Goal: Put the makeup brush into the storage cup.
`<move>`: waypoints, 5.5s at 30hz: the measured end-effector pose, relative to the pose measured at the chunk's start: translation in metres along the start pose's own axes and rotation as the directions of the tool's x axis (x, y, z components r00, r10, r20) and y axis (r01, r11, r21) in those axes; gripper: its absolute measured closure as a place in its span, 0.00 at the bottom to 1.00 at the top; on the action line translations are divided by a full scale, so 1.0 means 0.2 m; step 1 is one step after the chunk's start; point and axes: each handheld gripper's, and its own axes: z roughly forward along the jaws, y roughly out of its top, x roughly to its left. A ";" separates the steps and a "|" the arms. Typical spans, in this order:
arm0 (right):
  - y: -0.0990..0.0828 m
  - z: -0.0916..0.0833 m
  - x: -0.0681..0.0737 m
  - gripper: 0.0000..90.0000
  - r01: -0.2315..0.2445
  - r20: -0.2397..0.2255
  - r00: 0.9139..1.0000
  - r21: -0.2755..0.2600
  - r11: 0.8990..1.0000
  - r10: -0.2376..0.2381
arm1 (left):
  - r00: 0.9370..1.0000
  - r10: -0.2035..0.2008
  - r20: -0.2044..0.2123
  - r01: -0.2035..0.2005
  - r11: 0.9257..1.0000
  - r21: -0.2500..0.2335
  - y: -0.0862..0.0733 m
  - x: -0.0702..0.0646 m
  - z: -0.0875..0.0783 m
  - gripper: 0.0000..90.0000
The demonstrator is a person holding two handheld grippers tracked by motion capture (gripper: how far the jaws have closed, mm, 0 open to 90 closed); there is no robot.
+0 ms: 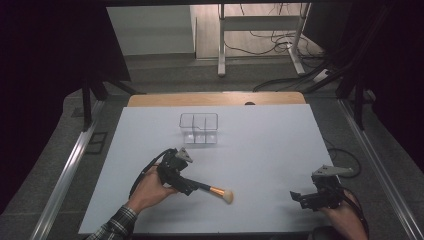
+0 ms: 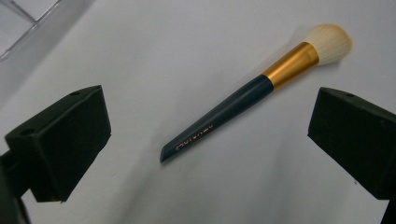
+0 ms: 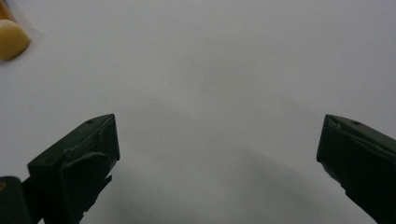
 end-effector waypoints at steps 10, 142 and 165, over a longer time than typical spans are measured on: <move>0.00 0.00 0.00 0.00 -0.002 -0.004 1.000 0.000 1.000 0.002 | 0.999 0.033 0.018 -0.034 0.999 0.029 0.06 -0.03 0.05 0.00; 0.00 0.01 0.00 0.00 0.008 -0.013 1.000 0.025 1.000 -0.008 | 0.994 0.049 0.100 -0.033 0.987 -0.158 0.14 -0.06 0.03 0.82; 0.00 0.01 0.00 0.00 0.011 -0.016 1.000 0.019 1.000 -0.011 | 0.999 0.019 0.044 -0.007 0.962 -0.274 0.11 -0.04 -0.07 0.82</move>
